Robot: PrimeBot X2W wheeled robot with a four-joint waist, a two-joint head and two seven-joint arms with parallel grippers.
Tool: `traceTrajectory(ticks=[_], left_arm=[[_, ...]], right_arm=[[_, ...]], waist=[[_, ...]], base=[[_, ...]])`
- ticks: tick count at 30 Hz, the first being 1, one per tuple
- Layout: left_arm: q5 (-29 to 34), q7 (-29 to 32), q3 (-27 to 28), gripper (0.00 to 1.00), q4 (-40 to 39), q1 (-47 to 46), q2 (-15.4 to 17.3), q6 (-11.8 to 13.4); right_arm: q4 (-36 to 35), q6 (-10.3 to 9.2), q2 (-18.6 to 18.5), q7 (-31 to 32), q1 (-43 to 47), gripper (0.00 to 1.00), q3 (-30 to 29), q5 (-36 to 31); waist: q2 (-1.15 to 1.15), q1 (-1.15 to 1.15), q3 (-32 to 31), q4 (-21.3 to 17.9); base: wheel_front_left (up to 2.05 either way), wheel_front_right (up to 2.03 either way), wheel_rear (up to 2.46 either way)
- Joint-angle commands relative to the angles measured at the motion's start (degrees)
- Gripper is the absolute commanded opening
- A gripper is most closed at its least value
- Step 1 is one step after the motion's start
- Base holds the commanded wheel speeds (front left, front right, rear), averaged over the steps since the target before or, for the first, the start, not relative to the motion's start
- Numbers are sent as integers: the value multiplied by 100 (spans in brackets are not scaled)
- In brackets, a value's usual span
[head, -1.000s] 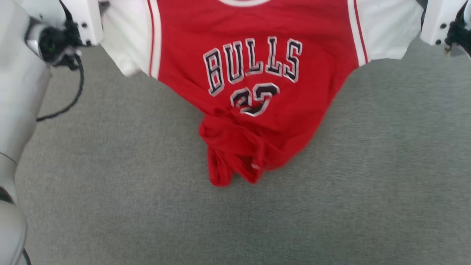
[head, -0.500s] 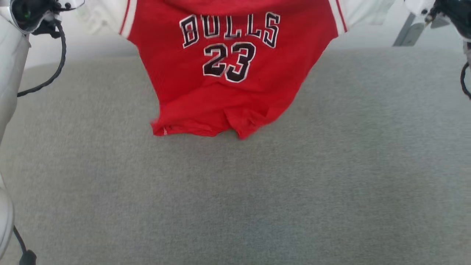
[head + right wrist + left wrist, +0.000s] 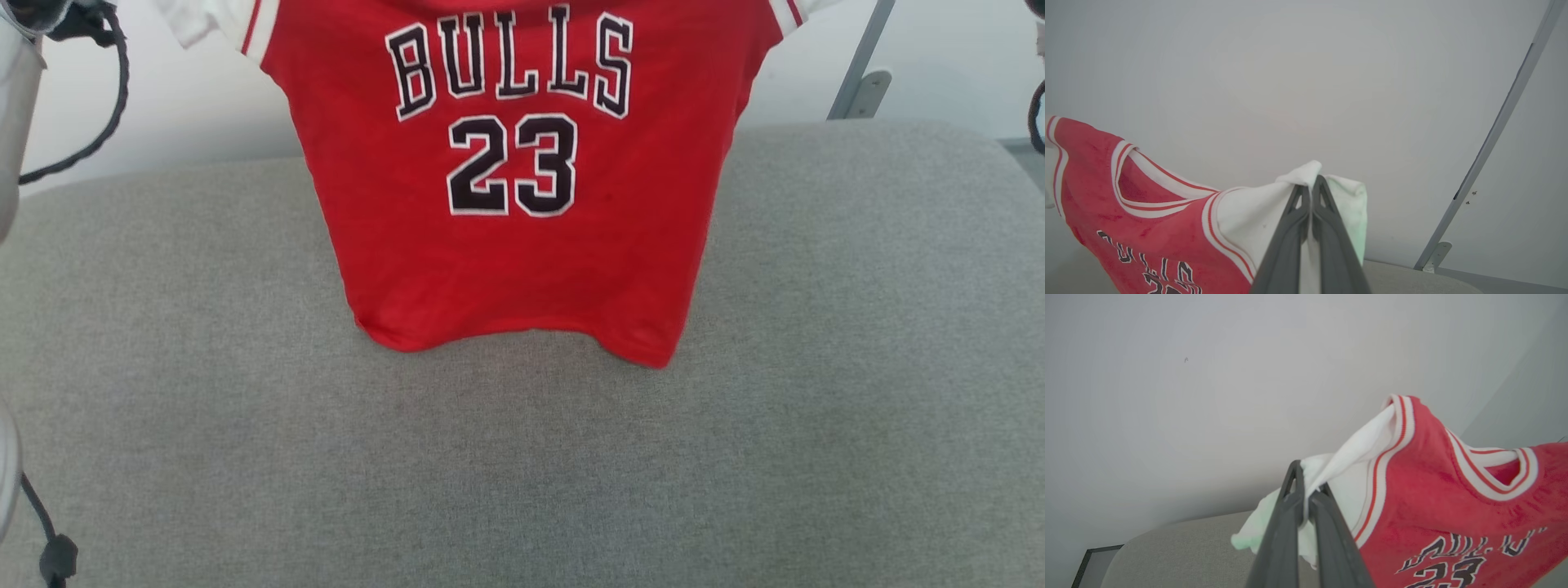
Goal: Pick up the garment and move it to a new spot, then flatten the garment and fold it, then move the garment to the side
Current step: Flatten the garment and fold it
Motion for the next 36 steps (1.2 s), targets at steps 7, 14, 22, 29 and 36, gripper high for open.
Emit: traceTrajectory(ticks=[7,14,22,29,36], left_arm=[[114,-564,39,0,67,-445,-22,83],[379,-1871,117,0,94,-1209,-19,306],[792,-3713,141,0,-39,-1664,-14,139],[779,-3714,10,0,274,-837,-35,-17],[588,-2799,-236,0,372,138,-96,-60]], right_arm=[[630,-2,222,-987,-510,0,-45,-580],[1354,-2,394,-2892,-1261,0,-161,-1513],[1268,-3,337,-3952,-1853,0,-679,-3206],[1554,-3,742,-3952,-1048,0,-1054,-3701],[2098,-3,1127,-3424,-366,0,-970,-2930]], waist=[[0,0,567,50],[0,0,1286,158],[0,0,1821,393],[0,0,1819,547],[0,0,1637,718]], base=[[0,0,0],[0,0,0],[0,0,0],[0,0,0],[0,0,0]])
